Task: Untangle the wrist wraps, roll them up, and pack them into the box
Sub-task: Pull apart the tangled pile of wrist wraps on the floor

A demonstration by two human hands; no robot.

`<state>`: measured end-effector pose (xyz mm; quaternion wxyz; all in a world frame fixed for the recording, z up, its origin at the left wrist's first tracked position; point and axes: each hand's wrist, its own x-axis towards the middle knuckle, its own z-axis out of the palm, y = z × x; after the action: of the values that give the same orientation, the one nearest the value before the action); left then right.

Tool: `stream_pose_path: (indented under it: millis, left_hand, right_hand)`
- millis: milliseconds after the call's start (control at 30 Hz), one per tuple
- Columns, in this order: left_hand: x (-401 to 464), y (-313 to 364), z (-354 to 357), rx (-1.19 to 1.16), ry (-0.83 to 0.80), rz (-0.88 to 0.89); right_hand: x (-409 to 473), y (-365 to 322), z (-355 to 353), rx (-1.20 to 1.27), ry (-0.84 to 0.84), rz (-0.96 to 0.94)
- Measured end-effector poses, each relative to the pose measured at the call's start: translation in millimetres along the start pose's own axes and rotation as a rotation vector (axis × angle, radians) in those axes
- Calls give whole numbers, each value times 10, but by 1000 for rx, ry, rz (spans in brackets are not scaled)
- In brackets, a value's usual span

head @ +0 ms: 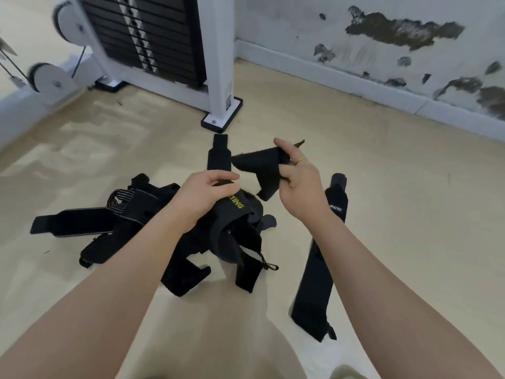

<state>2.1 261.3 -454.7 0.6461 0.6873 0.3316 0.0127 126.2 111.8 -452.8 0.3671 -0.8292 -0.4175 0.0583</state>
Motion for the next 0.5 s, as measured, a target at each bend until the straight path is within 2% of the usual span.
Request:
stream_pose_path:
  millis: [67, 100, 167, 233, 333, 400, 500]
  left_hand:
    - [-6, -53, 26, 146, 16, 12]
    - [-16, -111, 34, 209, 9, 3]
    - [-65, -214, 60, 211, -44, -34]
    - [-113, -274, 67, 78, -109, -42]
    - [-159, -288, 30, -112, -140, -32]
    - [-184, -321, -1, -140, -150, -21]
    - [-205, -435, -60, -176, -140, -24]
  right_hand:
    - [-100, 50, 34, 12, -222, 60]
    - [-147, 83, 56, 88, -261, 140]
    - [-217, 179, 121, 227, -222, 368]
    - [-258, 280, 224, 377, -107, 656]
    - [-327, 329, 431, 1039, 54, 1149]
    - [-389, 278, 544, 1361, 42, 1288]
    - [-422, 146, 686, 1487, -55, 1360]
